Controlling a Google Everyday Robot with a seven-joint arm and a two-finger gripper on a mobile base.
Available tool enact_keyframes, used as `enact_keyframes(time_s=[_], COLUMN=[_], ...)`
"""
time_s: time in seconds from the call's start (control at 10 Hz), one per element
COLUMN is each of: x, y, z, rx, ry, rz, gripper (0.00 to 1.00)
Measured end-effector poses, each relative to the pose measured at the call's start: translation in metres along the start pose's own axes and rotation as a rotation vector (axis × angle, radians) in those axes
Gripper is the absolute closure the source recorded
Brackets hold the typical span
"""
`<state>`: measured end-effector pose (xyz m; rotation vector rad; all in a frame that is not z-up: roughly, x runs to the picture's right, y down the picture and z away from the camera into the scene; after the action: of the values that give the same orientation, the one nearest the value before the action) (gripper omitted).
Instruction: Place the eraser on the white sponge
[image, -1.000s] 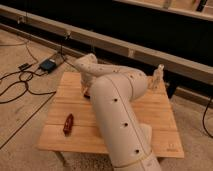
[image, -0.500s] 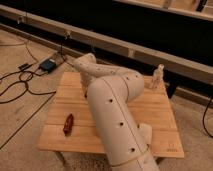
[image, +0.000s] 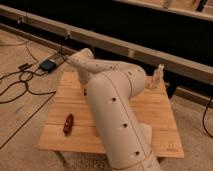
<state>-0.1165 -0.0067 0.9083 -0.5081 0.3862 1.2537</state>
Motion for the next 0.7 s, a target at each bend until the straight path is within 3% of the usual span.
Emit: enact_keyframes(time_s=[0.2,0.3,0.5,0.7], x=[0.025,0.055,0.097,0.144], y=[0.011,0.014,0.004,-0.024], z=[-0.03,-0.049,-0.064,-0.072], rx=[-0.02,-0.029,-0.026,-0.007], ry=[-0.033,-0.054,-0.066,-0.068], rz=[-0.077,-0.109,-0.074,0.022], gripper=[1.0,1.0,1.0,1.0])
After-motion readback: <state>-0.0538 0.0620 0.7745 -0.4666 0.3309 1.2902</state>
